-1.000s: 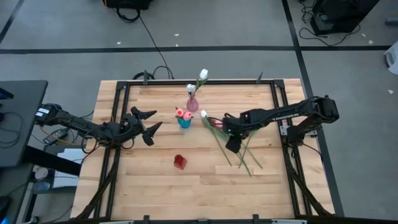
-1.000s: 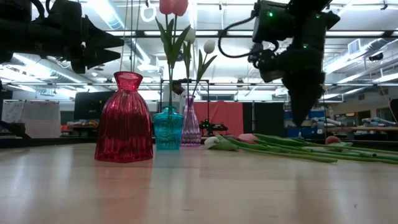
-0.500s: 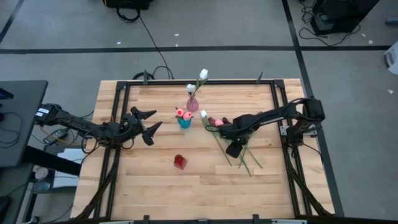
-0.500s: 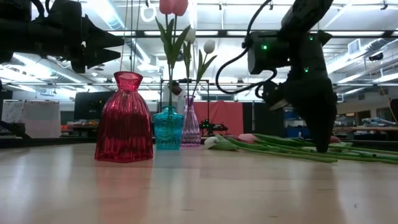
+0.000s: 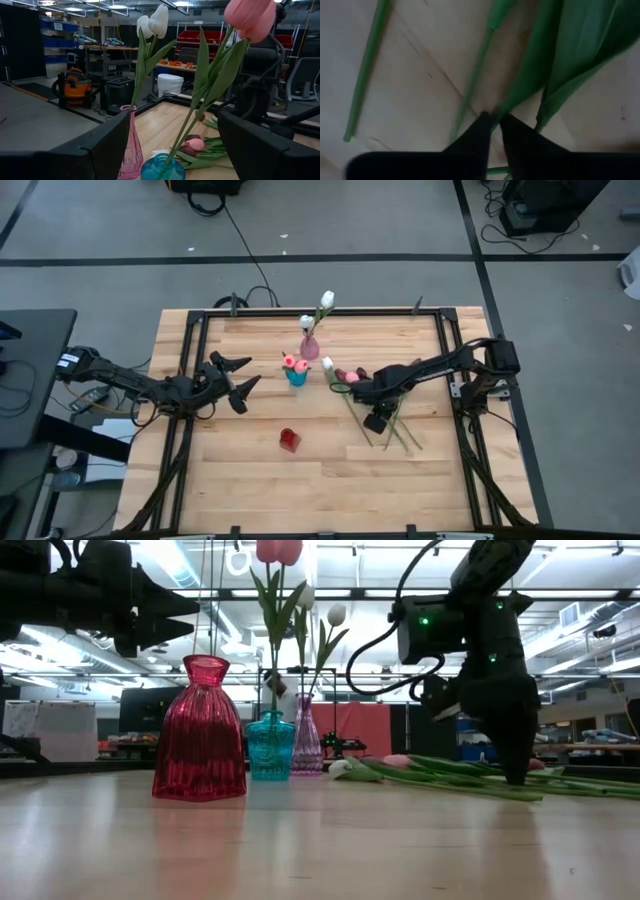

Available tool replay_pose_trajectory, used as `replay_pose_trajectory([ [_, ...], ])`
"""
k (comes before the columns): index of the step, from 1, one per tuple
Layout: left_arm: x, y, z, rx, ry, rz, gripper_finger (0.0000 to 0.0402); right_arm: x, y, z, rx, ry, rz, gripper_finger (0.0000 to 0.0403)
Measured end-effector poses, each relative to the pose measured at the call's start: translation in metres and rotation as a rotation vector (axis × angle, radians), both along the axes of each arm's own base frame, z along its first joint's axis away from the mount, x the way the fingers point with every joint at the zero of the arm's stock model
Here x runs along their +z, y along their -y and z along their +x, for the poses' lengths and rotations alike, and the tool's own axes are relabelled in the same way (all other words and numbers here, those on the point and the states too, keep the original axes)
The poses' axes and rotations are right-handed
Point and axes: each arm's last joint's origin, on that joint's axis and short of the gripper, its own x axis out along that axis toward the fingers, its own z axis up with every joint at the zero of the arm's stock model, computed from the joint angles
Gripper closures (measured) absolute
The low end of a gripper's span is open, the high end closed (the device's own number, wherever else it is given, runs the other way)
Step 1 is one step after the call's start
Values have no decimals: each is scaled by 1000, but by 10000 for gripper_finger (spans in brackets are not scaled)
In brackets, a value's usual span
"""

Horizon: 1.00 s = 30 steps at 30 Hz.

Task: Sort flowers into vase by color
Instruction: Put the middle red flower into the red vase

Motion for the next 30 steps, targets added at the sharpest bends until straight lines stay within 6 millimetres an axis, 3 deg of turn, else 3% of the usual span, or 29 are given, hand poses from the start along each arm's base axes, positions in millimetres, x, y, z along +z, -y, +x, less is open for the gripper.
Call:
replay_pose_trajectory([
  [3,0,0,0,0,-1,0,94,11,3,-3,18,13,-21,393],
  [10,0,0,0,0,-1,0,94,57,3,-4,54,139,-51,393],
  [21,0,0,0,0,-1,0,94,102,3,-26,55,303,-90,395],
  [25,0,0,0,0,-2,1,94,115,8,-44,-7,271,-263,395],
  [30,0,0,0,0,-1,0,94,119,4,-51,84,245,-425,395],
])
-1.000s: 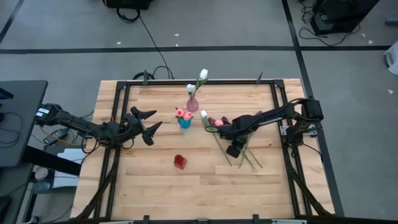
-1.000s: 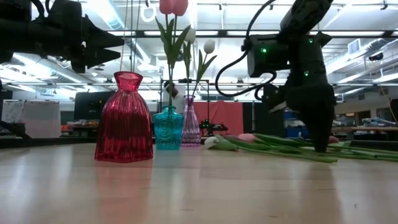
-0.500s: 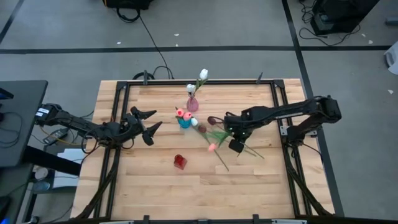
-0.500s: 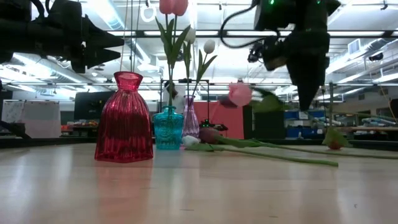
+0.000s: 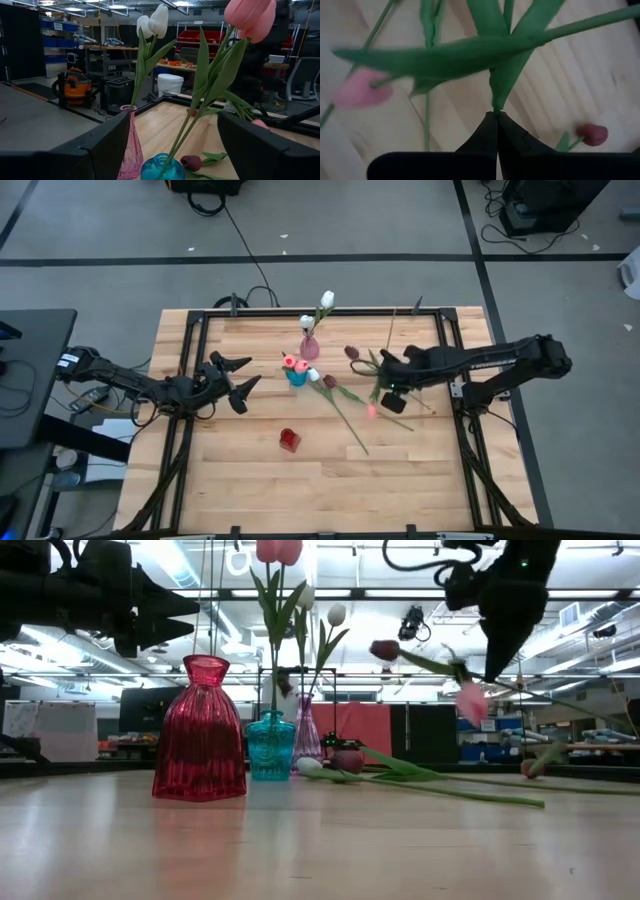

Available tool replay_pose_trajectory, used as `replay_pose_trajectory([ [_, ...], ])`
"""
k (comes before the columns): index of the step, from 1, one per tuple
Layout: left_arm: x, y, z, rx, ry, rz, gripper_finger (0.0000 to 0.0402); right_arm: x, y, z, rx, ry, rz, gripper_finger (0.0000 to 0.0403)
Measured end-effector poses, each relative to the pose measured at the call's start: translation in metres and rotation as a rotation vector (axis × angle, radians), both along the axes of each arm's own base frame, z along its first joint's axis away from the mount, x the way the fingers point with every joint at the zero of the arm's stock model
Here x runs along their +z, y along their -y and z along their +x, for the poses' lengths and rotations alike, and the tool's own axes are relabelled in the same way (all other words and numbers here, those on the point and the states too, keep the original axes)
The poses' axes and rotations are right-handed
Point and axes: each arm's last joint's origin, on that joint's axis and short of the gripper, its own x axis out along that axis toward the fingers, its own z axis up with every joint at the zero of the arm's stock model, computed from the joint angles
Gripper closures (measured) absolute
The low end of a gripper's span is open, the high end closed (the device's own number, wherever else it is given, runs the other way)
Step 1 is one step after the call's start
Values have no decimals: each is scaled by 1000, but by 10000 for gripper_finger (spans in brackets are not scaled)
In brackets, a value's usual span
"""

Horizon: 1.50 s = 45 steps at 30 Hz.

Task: Sort flowers into vase by color
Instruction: Put the middle red flower into the red vase

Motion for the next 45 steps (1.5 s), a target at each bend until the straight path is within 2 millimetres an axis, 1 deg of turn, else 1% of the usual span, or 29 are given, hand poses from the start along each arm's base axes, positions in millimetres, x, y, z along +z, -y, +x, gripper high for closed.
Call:
replay_pose_trajectory([
  [4,0,0,0,0,0,0,94,0,1,0,-17,-25,-185,396],
  [6,0,0,0,0,0,0,94,-1,0,-1,-20,-38,-242,396],
  [10,0,0,0,0,-3,1,94,0,-1,1,8,-33,-281,396],
  [14,0,0,0,0,-5,1,94,6,-9,13,120,85,-280,395],
  [16,-1,0,0,0,-6,2,94,14,-14,20,178,189,-297,395],
  [19,0,0,0,0,-6,1,94,31,-24,28,264,355,-372,395],
  [21,-1,0,0,0,-6,1,94,44,-30,28,269,445,-450,395],
  [23,0,0,0,0,-6,1,94,54,-31,23,223,483,-558,395],
  [27,-1,0,0,0,-6,2,94,73,-28,9,115,470,-778,395],
  [29,0,0,0,0,-6,1,94,85,-26,3,89,490,-849,395],
  [31,0,0,0,1,-6,1,94,100,-25,-2,78,560,-874,395],
  [32,0,0,0,1,-6,1,94,107,-25,-4,92,622,-855,395],
  [34,0,0,0,1,-6,1,94,118,-26,-9,189,772,-753,394],
  [37,0,0,0,1,-6,1,94,122,-28,-9,340,943,-534,394],
  [39,-1,0,0,-7,-8,3,94,118,-30,-4,421,998,-376,394],
  [41,-1,1,1,-53,-20,20,94,112,-34,6,485,1040,-255,394],
  [45,-5,7,3,-243,-60,72,94,87,-50,39,603,1102,-107,393],
])
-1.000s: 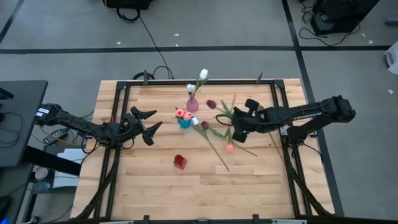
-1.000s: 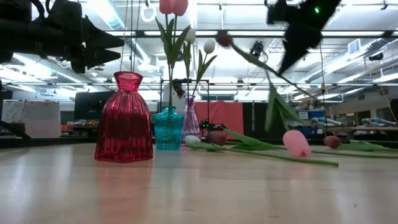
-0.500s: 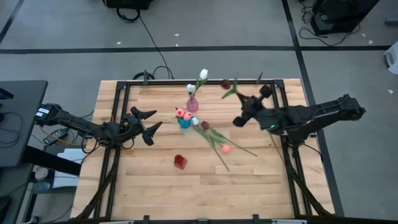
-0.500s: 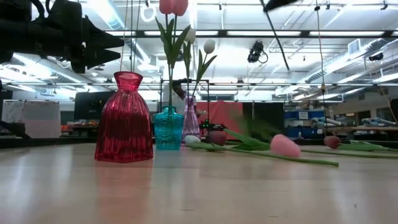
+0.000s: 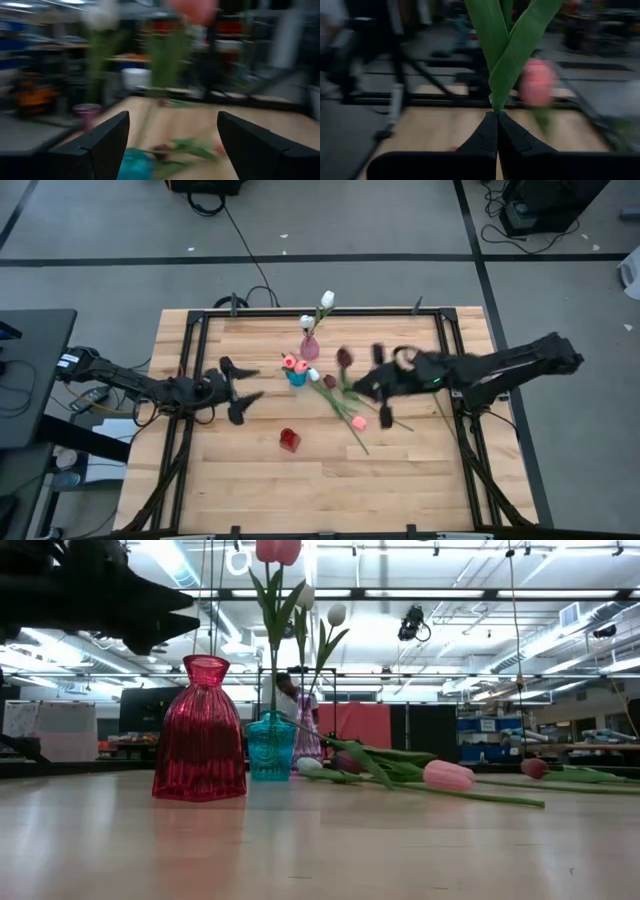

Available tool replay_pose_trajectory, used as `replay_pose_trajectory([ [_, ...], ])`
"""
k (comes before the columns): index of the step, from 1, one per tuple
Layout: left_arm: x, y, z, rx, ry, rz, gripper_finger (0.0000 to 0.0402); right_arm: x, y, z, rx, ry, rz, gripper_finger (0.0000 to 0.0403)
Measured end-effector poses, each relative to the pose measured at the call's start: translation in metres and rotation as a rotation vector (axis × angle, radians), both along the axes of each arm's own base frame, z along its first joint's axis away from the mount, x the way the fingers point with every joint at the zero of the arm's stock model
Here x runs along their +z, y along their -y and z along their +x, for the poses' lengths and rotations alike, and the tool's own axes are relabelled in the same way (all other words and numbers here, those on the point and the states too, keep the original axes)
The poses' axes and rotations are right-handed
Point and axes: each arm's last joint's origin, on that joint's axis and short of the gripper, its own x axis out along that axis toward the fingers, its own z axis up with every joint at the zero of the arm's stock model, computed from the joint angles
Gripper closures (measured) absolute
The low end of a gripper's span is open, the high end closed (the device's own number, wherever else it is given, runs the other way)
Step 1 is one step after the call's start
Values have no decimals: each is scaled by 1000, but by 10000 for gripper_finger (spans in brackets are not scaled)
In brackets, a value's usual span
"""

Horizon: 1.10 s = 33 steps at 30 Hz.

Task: Sort flowers into vase by color
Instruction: Put the middle red flower into the red vase

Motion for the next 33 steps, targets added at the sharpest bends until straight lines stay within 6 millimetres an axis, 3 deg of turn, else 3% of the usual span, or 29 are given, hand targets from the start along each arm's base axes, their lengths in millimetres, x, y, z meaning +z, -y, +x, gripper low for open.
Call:
replay_pose_trajectory([
  [6,-9,10,2,-347,-81,10,94,-35,-33,51,187,146,38,393],
  [13,-16,14,8,-403,-127,-59,94,-75,-47,88,150,259,-16,393],
  [18,-23,22,16,-438,-136,-98,94,-90,-41,100,121,293,-19,393],
  [33,-20,33,49,-423,-220,-42,94,-91,-25,106,129,245,11,393],
])
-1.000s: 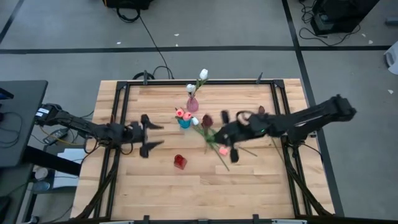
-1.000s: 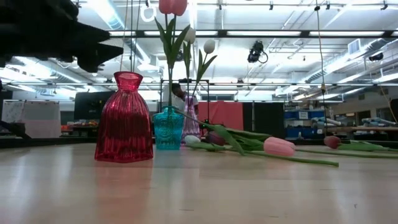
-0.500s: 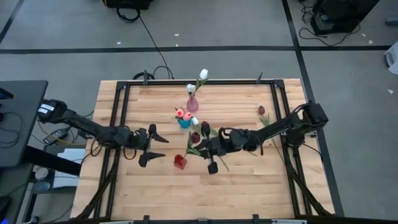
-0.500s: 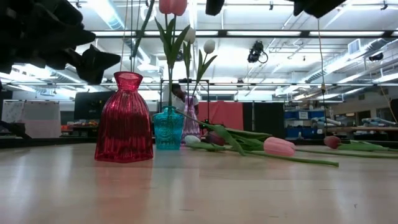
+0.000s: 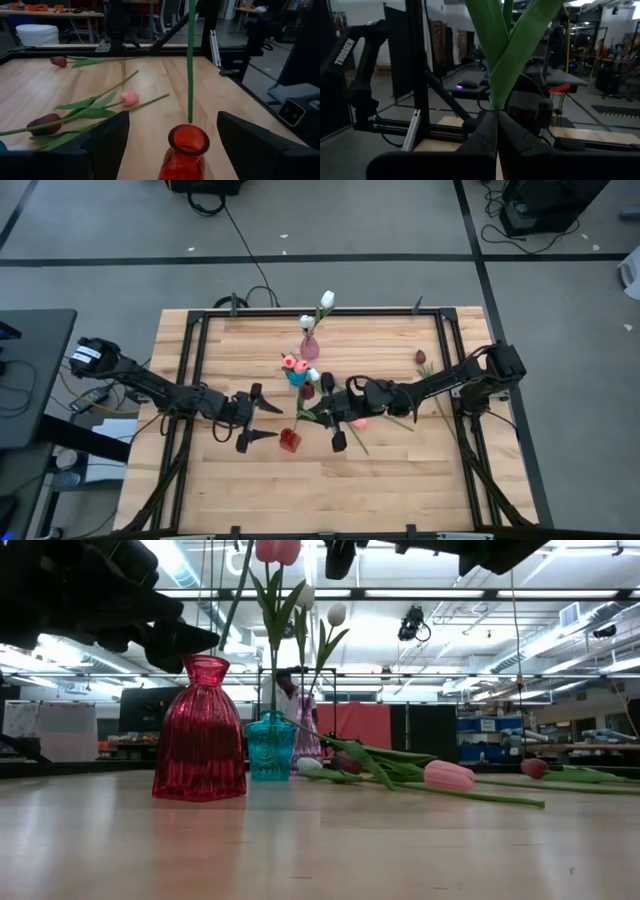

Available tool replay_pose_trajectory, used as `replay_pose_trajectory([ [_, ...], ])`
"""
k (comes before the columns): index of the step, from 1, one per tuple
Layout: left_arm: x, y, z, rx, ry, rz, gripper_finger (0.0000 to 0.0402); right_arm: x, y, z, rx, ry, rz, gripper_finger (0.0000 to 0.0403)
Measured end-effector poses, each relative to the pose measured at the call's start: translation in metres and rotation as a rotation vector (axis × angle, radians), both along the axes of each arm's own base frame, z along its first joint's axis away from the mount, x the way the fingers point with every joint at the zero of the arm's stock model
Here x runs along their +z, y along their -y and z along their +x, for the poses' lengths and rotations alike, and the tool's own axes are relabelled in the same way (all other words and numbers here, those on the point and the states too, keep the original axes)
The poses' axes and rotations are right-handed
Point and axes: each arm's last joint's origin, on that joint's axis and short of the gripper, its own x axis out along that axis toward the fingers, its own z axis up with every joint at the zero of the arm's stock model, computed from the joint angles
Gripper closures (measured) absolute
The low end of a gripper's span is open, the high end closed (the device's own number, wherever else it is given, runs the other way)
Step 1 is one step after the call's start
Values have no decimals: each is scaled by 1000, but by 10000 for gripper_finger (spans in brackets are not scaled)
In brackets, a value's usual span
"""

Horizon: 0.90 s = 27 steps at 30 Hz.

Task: Sort flowers into vase by color
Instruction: Put the middle red flower into the red vase

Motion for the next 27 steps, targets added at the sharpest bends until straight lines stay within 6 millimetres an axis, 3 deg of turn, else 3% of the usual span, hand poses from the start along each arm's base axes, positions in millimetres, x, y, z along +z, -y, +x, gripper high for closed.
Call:
replay_pose_trajectory([
  [7,3,0,1,9,12,-3,94,1,-3,0,0,31,-4,393],
  [15,1,-1,1,29,-4,3,94,-4,-9,30,-1,-88,-45,393],
  [27,0,-1,1,34,-13,7,94,7,-7,27,-19,-60,-64,393],
])
